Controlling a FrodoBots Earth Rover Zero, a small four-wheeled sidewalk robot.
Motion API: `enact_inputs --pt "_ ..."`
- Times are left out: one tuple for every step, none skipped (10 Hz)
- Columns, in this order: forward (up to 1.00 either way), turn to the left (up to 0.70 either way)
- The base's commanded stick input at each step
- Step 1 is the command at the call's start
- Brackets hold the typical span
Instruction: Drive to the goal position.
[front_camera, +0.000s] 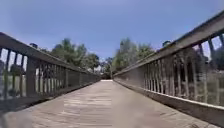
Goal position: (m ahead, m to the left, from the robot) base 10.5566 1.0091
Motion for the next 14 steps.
enact_inputs --pt "0.70 0.00" --pt "0.70 0.00" --pt "0.70 0.00" --pt "0.70 0.00" --pt "0.70 0.00" --pt "0.70 0.00" --pt "0.70 0.02" --pt "0.70 0.14" --pt "0.70 0.14" --pt "0.70 0.00" --pt "0.70 0.00" --pt "0.70 0.00" --pt "0.70 0.00" --pt "0.70 0.00"
